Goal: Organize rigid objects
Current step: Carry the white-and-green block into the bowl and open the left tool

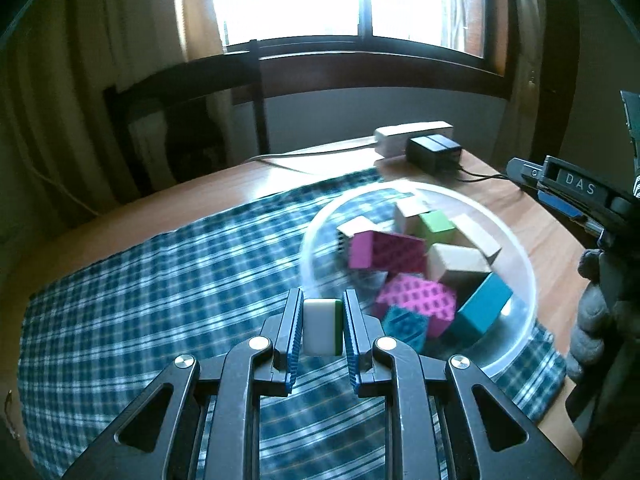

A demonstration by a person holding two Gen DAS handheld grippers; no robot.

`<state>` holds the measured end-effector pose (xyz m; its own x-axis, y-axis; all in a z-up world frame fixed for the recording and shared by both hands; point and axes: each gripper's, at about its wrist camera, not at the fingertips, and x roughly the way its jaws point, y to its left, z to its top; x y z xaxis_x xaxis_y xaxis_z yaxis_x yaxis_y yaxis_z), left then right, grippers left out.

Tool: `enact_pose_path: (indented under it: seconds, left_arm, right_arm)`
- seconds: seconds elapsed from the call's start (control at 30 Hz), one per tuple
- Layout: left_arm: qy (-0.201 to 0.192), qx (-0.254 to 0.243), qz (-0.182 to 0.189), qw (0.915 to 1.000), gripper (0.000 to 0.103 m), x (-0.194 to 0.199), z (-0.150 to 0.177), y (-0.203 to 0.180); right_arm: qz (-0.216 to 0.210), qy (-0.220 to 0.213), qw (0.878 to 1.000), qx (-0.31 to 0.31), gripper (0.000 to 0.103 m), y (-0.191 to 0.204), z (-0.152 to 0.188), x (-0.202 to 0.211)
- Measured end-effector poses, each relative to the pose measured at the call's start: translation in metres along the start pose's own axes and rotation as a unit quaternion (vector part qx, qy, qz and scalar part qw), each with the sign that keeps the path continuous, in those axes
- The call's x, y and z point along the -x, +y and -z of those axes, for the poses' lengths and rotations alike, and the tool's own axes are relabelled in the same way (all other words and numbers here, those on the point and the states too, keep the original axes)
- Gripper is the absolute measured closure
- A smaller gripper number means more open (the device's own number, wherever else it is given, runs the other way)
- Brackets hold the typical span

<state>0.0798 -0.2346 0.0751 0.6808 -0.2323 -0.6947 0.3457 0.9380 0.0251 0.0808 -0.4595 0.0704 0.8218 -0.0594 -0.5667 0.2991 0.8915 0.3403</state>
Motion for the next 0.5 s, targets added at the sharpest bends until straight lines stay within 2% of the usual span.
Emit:
enact_pose_path:
  seconds: [0.5]
  left_arm:
    - [-0.003,-0.017,0.034,0.9993,0.083,-0.019,-0.013,-0.023]
  right_arm:
    - [-0.007,0.002,1.0,-0.007,0.039,0.0,0.001,0.003]
